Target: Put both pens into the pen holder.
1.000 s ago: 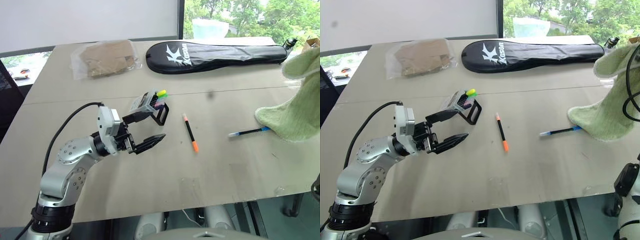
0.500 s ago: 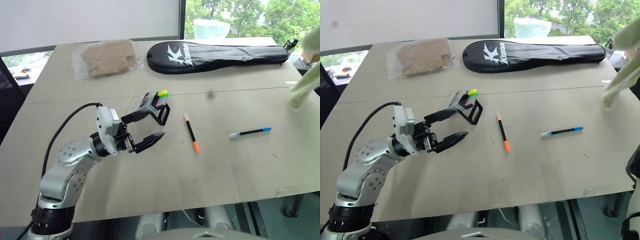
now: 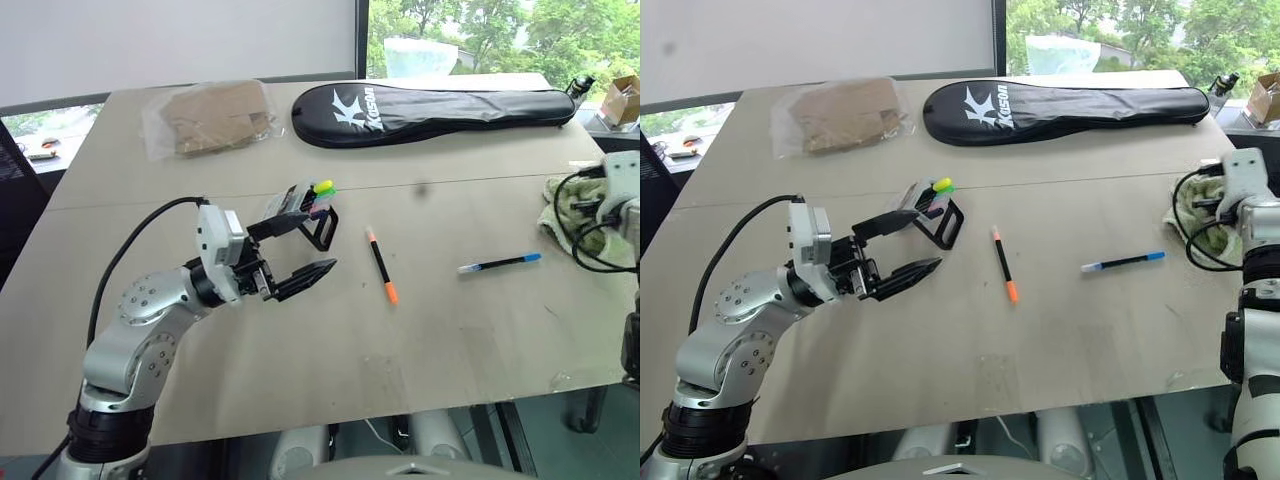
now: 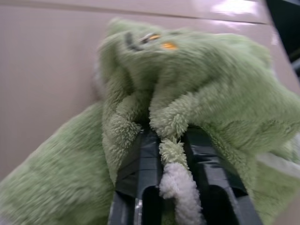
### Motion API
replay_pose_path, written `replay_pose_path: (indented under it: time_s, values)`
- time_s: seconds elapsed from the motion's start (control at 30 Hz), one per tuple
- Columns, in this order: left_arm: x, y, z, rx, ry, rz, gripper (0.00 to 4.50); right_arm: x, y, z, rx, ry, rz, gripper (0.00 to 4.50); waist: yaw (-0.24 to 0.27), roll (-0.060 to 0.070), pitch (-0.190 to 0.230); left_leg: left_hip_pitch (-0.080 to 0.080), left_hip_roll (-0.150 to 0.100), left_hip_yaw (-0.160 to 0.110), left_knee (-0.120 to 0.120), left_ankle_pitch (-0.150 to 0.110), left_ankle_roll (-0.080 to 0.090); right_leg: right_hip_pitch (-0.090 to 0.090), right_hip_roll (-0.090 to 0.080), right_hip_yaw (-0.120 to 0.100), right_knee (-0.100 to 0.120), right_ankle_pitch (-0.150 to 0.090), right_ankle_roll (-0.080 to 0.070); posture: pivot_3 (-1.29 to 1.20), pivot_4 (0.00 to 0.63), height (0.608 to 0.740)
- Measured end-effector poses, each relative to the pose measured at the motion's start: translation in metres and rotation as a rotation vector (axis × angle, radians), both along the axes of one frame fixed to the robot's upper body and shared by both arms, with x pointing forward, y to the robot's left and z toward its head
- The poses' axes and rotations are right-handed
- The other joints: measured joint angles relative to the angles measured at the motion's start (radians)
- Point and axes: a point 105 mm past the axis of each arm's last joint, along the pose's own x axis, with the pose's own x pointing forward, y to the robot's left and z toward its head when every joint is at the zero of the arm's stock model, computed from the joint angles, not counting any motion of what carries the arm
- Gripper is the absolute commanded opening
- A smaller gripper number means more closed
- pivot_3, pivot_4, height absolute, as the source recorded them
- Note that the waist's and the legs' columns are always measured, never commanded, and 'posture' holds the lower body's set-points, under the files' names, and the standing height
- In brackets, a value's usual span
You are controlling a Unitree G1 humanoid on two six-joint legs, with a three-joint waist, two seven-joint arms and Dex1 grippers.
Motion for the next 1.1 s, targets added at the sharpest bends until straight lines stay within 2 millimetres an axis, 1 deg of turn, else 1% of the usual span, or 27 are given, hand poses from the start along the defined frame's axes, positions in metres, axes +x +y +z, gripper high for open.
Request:
replay_pose_path:
  time_s: [0.03,0.13,0.17,0.2,0.23,0.3,0.43,0.47,0.5,0.53,0.57,0.67,0.77,0.8,0.87,0.9,0.97,1.0,1.1]
  values:
    - [0.000,0.000,0.000,-0.006,0.005,-0.002,4.50,-0.003,0.000,0.002,-0.032,0.009,0.046,2.26,0.002,0.000,0.000,0.000,0.000,0.000,0.000,0.000,0.000,0.000,0.000,0.000,0.000,0.000,0.000,0.00,0.150,0.740]
    - [-0.005,-0.002,0.000,-0.013,0.032,-0.023,4.50,-0.025,-0.006,0.029,-0.234,0.034,0.241,3.79,0.011,0.001,0.001,-0.002,0.000,-0.001,0.000,-0.001,0.001,-0.001,-0.002,-0.001,-0.001,0.000,0.001,0.00,0.150,0.740]
    - [-0.007,-0.002,-0.001,-0.010,0.042,-0.032,4.50,-0.032,-0.007,0.037,-0.272,0.045,0.281,4.39,0.011,0.001,0.001,-0.001,0.000,-0.001,0.000,-0.001,0.001,-0.001,-0.002,-0.001,-0.001,0.000,0.001,0.00,0.150,0.740]
    - [-0.008,-0.003,-0.001,-0.010,0.044,-0.038,4.50,-0.035,-0.007,0.041,-0.295,0.051,0.299,4.39,0.010,0.001,0.001,-0.001,0.000,-0.001,0.000,-0.001,0.001,-0.001,-0.002,0.000,-0.001,0.000,0.001,0.00,0.150,0.740]
    - [-0.011,-0.005,0.000,-0.013,0.051,-0.063,4.50,-0.046,-0.004,0.051,-0.343,0.076,0.363,4.39,0.007,0.001,0.000,0.000,0.000,-0.001,0.000,-0.001,0.001,0.000,-0.001,0.000,-0.001,0.000,0.001,0.00,0.150,0.740]
    - [-0.016,-0.007,-0.002,0.006,0.064,-0.089,4.50,-0.061,0.006,0.055,-0.356,0.127,0.467,4.39,0.002,0.001,0.001,0.001,0.001,-0.001,0.000,-0.001,0.002,0.000,0.000,0.000,-0.001,0.000,0.001,0.00,0.150,0.740]
    - [-0.022,-0.014,-0.001,0.038,0.072,-0.171,4.50,-0.085,0.053,0.066,-0.262,0.153,0.744,4.39,-0.004,0.001,0.001,0.006,0.002,0.000,0.001,-0.001,0.002,0.003,0.002,0.001,0.000,0.000,0.002,0.00,0.150,0.740]
    - [-0.024,-0.016,-0.001,0.043,0.074,-0.194,4.50,-0.088,0.062,0.066,-0.254,0.157,0.794,4.39,-0.004,0.001,0.001,0.008,0.003,0.000,0.001,-0.001,0.002,0.005,0.003,0.001,0.000,-0.002,0.003,0.00,0.150,0.740]
    - [-0.026,-0.019,-0.001,0.055,0.080,-0.231,4.50,-0.090,0.070,0.064,-0.251,0.171,0.844,4.39,-0.004,0.000,0.001,0.010,0.003,0.000,0.001,-0.001,0.002,0.007,0.003,0.001,0.001,-0.004,0.000,0.00,0.150,0.740]
    - [-0.028,-0.021,-0.001,0.068,0.084,-0.259,4.50,-0.091,0.076,0.059,-0.248,0.195,0.884,4.39,-0.004,0.000,0.001,0.013,0.003,0.000,0.001,-0.001,0.001,0.010,0.003,0.001,0.001,-0.004,0.000,0.00,0.150,0.740]
    - [-0.030,-0.022,0.000,0.080,0.085,-0.286,4.50,-0.092,0.081,0.051,-0.236,0.222,0.916,4.39,-0.004,0.000,0.001,0.016,0.003,0.000,0.001,-0.001,0.001,0.013,0.003,0.001,0.000,-0.005,0.000,0.00,0.150,0.740]
    - [-0.033,-0.024,-0.002,0.106,0.098,-0.331,4.50,-0.088,0.094,0.026,-0.190,0.292,0.987,4.39,-0.005,-0.001,0.001,0.016,0.003,0.002,0.002,-0.001,0.001,0.013,0.003,0.003,0.000,-0.005,0.001,0.00,0.150,0.740]
    - [-0.033,-0.025,0.002,0.116,0.085,-0.341,4.50,-0.076,0.100,0.006,-0.172,0.361,1.023,4.39,-0.004,-0.001,0.001,0.015,0.002,0.002,0.002,-0.001,0.001,0.012,0.003,0.003,0.000,-0.004,-0.001,0.00,0.150,0.740]
    - [-0.033,-0.026,0.002,0.117,0.083,-0.342,4.50,-0.074,0.101,0.004,-0.174,0.371,1.028,4.39,-0.004,-0.001,0.001,0.015,0.002,0.002,0.002,-0.001,0.001,0.012,0.002,0.003,0.000,-0.002,-0.003,0.00,0.150,0.740]
    - [-0.033,-0.026,0.003,0.115,0.088,-0.341,4.50,-0.067,0.100,-0.004,-0.186,0.398,1.032,4.39,-0.001,-0.001,0.001,0.014,0.002,0.001,0.001,-0.001,0.001,0.012,0.002,0.002,0.000,-0.002,-0.003,0.00,0.150,0.740]
    - [-0.033,-0.027,0.003,0.109,0.096,-0.326,4.50,-0.058,0.103,-0.010,-0.181,0.403,1.031,4.39,-0.002,-0.001,0.001,0.014,0.002,0.001,0.001,-0.001,0.001,0.012,0.003,0.002,-0.001,-0.002,-0.003,0.00,0.150,0.740]
    - [-0.035,-0.029,0.005,0.109,0.093,-0.320,4.50,-0.056,0.105,-0.018,-0.182,0.424,1.041,4.39,-0.002,-0.001,0.002,0.012,0.002,0.001,0.001,-0.001,0.001,0.010,0.002,0.002,-0.002,0.000,0.000,0.00,0.150,0.740]
    - [-0.037,-0.030,0.006,0.106,0.092,-0.310,4.50,-0.053,0.108,-0.025,-0.183,0.449,1.054,4.39,-0.002,-0.001,0.002,0.012,0.002,0.001,0.001,-0.001,0.000,0.010,0.002,0.003,-0.002,0.000,0.001,0.00,0.150,0.740]
    - [-0.038,-0.032,0.007,0.105,0.087,-0.297,4.50,-0.051,0.107,-0.026,-0.196,0.471,1.068,3.61,-0.001,-0.002,0.001,0.012,0.002,0.001,0.001,-0.001,0.001,0.011,0.002,0.002,-0.002,0.000,0.001,0.00,0.150,0.740]
